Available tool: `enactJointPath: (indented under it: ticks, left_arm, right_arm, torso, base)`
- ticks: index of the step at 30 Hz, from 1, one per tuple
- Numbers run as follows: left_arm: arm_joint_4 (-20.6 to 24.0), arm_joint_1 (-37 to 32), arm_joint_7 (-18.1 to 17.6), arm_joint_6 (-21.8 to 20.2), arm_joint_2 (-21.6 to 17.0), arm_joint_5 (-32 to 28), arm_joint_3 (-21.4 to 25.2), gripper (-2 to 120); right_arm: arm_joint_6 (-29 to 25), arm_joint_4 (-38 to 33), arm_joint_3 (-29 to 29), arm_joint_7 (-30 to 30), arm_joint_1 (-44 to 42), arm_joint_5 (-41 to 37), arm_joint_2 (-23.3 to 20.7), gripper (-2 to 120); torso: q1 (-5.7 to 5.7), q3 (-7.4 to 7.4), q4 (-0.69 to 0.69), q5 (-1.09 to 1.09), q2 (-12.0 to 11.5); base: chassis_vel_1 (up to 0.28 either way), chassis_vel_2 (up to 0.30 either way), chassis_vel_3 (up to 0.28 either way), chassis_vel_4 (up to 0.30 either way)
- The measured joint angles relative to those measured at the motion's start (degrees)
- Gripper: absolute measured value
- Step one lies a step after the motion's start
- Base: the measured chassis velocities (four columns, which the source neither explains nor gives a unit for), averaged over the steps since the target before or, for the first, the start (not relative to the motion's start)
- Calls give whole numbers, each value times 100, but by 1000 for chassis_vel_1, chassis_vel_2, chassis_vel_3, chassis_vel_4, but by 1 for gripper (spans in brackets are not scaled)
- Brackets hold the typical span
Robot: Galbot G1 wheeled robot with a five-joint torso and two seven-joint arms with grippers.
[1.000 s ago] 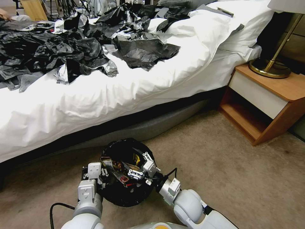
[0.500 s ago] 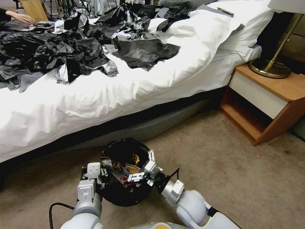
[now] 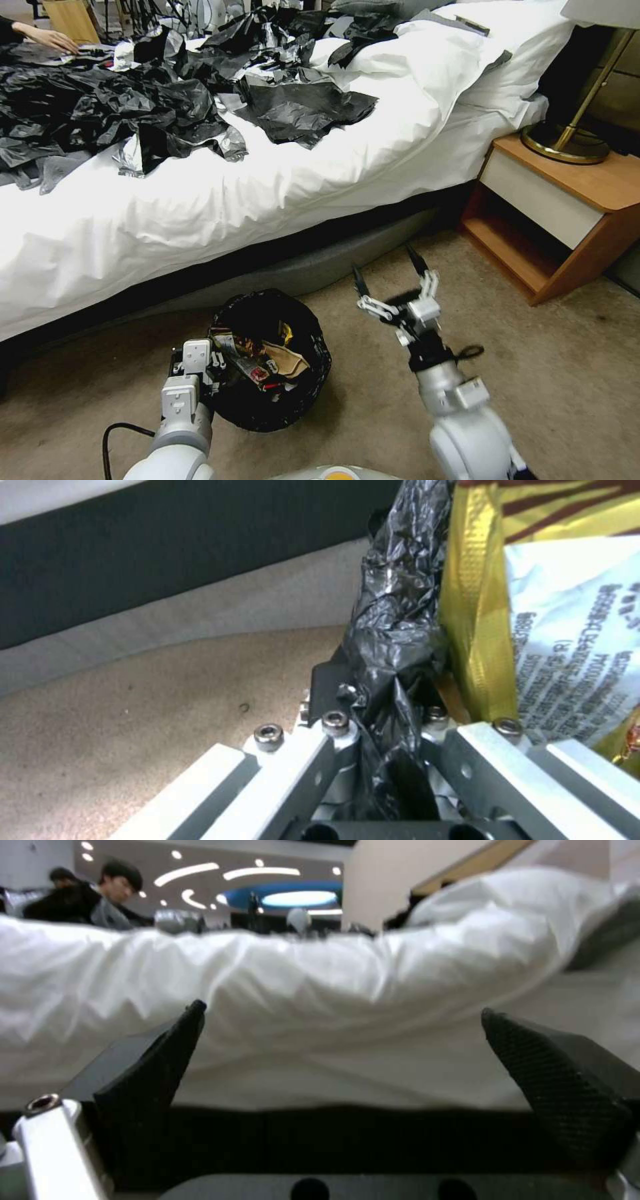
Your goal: Pick up the trash bin, then pick up the garbage from the floor and place it into the trash bin.
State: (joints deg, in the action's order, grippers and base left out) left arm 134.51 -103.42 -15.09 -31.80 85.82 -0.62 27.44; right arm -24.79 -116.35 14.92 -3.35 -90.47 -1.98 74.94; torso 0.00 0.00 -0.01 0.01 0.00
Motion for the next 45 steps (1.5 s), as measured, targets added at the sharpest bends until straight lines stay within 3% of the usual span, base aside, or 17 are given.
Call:
enactJointPath:
  ticks: [17, 45]
  left_arm:
    - [195, -154, -46, 2, 46, 28, -9, 1]
    - [305, -244, -54, -30, 12, 33, 45, 1]
  right_arm:
    - [-78, 174, 73, 32, -95, -63, 56, 100]
    - [162, -7, -6, 30, -162, 0, -37, 100]
  torso:
    - [0, 0, 1, -1, 0]
    - [0, 0, 0, -1, 0]
  base:
    - [15, 15, 15, 14]
    - [115, 113, 118, 115]
